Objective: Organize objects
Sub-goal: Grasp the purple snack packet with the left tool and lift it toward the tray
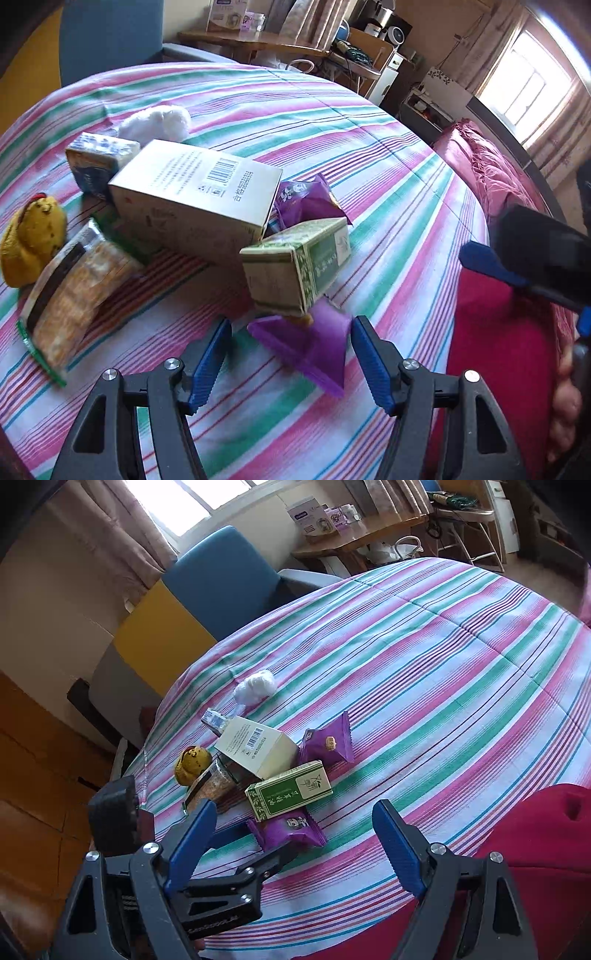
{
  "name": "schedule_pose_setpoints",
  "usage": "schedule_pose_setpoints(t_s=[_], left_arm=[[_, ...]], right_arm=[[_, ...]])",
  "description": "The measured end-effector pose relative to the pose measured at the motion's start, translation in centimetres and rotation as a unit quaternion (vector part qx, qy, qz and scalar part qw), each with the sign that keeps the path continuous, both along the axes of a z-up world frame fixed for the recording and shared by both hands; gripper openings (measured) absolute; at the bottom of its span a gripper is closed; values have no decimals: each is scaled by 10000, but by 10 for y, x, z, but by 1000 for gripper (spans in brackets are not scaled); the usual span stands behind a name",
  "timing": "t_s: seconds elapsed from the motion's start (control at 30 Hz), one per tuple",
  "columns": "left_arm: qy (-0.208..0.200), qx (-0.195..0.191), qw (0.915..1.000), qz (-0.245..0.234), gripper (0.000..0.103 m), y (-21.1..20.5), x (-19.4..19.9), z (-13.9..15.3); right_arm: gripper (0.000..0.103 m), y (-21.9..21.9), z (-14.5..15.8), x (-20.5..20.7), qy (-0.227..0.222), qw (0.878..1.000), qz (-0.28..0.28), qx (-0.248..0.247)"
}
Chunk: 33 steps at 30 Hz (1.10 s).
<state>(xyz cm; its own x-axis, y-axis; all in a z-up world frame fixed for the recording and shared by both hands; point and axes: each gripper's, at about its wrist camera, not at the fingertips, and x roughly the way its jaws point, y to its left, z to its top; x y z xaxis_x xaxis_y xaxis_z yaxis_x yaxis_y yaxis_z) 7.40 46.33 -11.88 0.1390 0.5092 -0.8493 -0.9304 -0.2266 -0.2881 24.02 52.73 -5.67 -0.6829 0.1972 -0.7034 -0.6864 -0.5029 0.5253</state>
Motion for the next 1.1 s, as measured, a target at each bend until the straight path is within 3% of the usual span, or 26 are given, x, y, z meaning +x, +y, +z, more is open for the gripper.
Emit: schedule_pose_setpoints(t_s=[0.07, 0.1, 0.13, 0.33, 0.5, 0.67, 0.83, 1.1], left_arm=[[-26, 54, 10000, 24, 63, 1, -2, -3], [-70, 114, 9999, 22, 45, -2, -2, -2], [-178, 126, 9998, 22, 44, -3, -4, -3], [-402, 224, 9979, 459, 43, -53, -22, -4], [-55, 204, 9979, 606, 43, -100, -17, -2], [-33, 213, 9973, 695, 43, -139, -10, 1], [32, 399, 9968, 693, 43, -165, -7, 16], [-65, 804, 9924, 934, 43, -198, -16, 46]], right_arm=[[87, 0, 0, 0, 2, 10000, 3, -13], [87, 0, 0, 0, -1, 10000, 2, -10], [86, 0, 0, 0, -15, 10000, -5, -5], [83, 0, -2, -3, -181, 9998, -1, -35], [83, 1, -4, -8, -419, 9991, 69, -95], [83, 0, -8, -20, -910, 9954, 294, -101], [83, -18, -7, -63, -1992, 9701, 1306, 466], [91, -24, -26, -141, -2841, 9230, 2338, 1128]])
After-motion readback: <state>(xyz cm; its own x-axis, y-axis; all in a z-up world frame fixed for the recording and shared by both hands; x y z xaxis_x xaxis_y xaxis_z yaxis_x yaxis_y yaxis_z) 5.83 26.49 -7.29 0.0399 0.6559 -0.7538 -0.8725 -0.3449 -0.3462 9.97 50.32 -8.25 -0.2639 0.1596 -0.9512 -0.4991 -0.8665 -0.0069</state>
